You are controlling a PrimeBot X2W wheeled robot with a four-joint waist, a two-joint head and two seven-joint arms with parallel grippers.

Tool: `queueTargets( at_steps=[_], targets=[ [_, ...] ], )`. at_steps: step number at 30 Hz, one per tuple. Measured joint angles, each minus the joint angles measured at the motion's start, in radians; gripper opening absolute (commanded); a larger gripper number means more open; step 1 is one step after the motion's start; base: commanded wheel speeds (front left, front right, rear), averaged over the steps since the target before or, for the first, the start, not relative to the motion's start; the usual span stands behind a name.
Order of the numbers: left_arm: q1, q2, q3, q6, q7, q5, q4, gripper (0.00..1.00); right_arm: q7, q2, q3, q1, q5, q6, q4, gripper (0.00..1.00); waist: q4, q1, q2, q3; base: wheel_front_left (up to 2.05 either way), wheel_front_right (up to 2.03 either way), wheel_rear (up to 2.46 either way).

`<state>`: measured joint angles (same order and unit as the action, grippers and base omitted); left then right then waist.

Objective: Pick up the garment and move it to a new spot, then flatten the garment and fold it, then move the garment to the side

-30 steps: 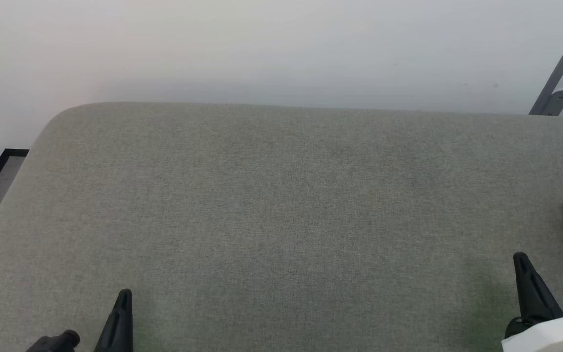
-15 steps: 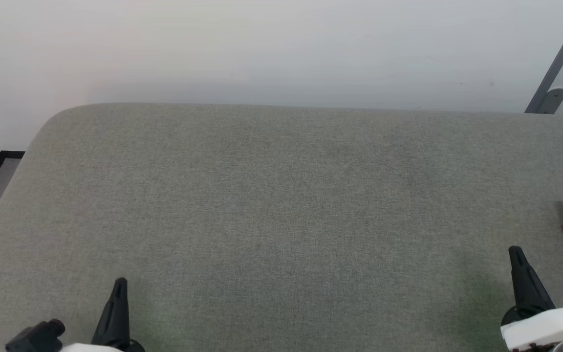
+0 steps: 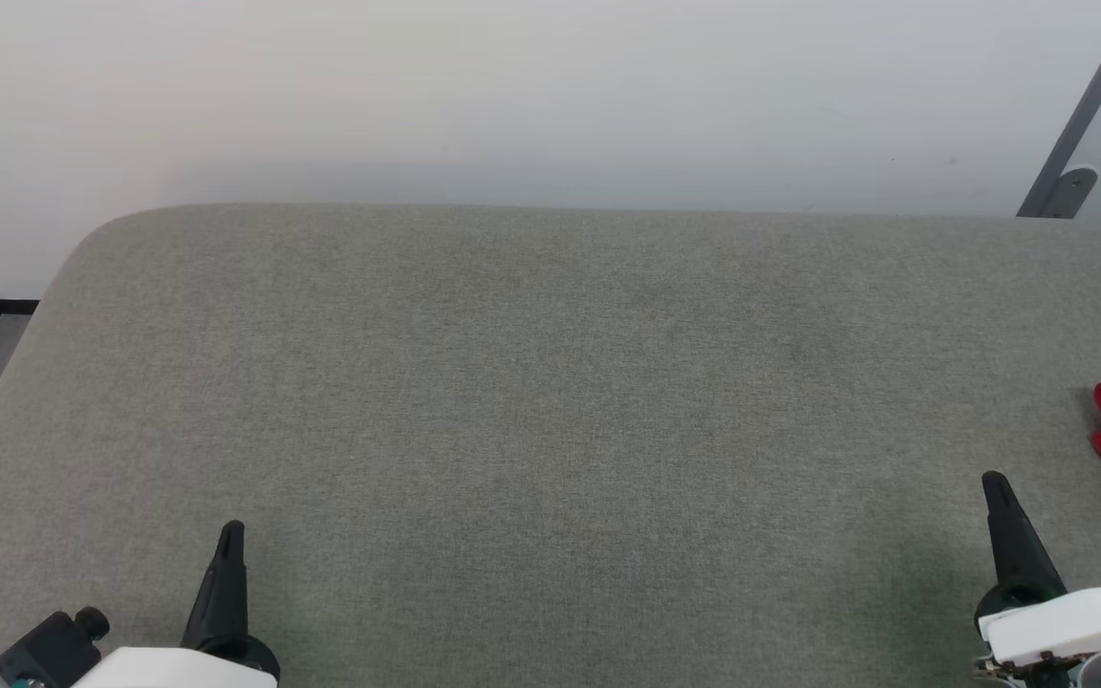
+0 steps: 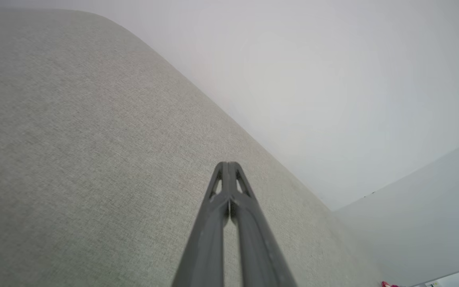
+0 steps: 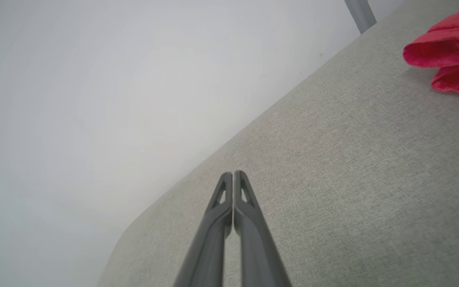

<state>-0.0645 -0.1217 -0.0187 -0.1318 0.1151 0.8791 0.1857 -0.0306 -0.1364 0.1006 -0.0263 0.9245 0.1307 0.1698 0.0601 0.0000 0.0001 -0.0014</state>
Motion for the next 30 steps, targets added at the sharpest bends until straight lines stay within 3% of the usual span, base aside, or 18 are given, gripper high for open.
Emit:
queueTargets(
  at_steps=[30],
  targets=[
    [0.063,0.022,-0.025,0.000,-0.083,0.316,0.025,0.00,0.058,0.035,0.004,0.058,0.286,0.000,0.031,0.00,-0.020,0.0000,0.0000,0.002,0.00,0.00,0.00]
  ],
)
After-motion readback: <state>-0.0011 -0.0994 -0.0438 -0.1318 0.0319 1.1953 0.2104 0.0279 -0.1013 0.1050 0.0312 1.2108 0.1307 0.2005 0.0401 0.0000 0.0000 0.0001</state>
